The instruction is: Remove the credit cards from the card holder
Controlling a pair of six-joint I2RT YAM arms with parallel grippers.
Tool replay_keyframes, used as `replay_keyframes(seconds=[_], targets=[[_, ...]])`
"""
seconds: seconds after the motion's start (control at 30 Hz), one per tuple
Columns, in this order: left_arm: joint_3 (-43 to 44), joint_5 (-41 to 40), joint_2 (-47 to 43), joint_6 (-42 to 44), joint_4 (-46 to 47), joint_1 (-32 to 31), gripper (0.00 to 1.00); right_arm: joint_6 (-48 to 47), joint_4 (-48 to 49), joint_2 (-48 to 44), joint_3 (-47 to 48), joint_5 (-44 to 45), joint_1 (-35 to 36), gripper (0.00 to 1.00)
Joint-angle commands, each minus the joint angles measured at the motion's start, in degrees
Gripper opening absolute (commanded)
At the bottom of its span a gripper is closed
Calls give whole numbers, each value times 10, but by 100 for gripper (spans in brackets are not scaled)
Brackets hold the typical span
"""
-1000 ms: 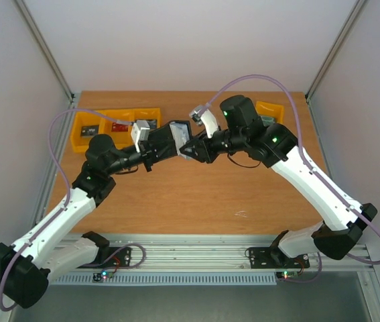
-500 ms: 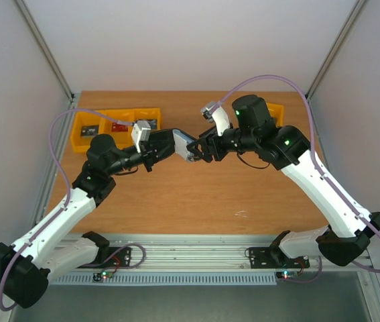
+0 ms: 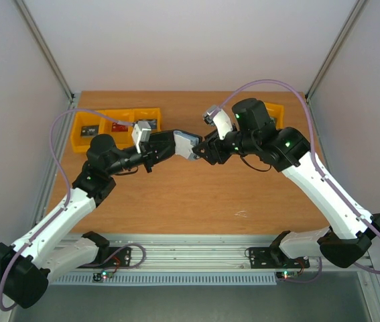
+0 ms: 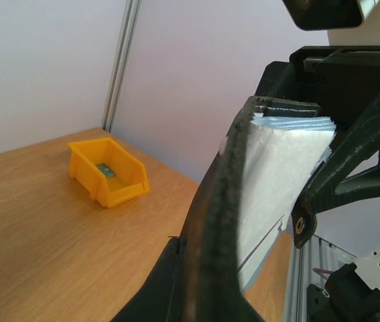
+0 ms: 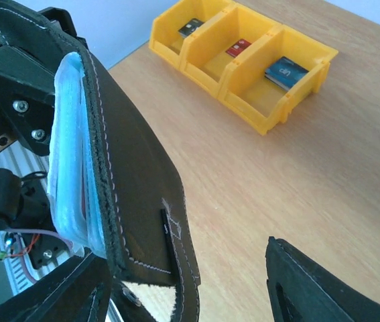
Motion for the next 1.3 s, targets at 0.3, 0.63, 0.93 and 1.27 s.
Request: replay_keyframes(seconds=[0.3,0.63,0.93,1.27], targets=[[-1,51,-8,4,49,-2,0,-8,72,21,-8,-2,11,59],[-1,45,-6,7,47,-2,1,-9,91,43,11,-76,21,13],[-4,42,-1,29,37,-2,89,33,42,64,45,-25,23,1],[9,28,16,53,19,-3,64,40,50,92,98,-72,56,1]])
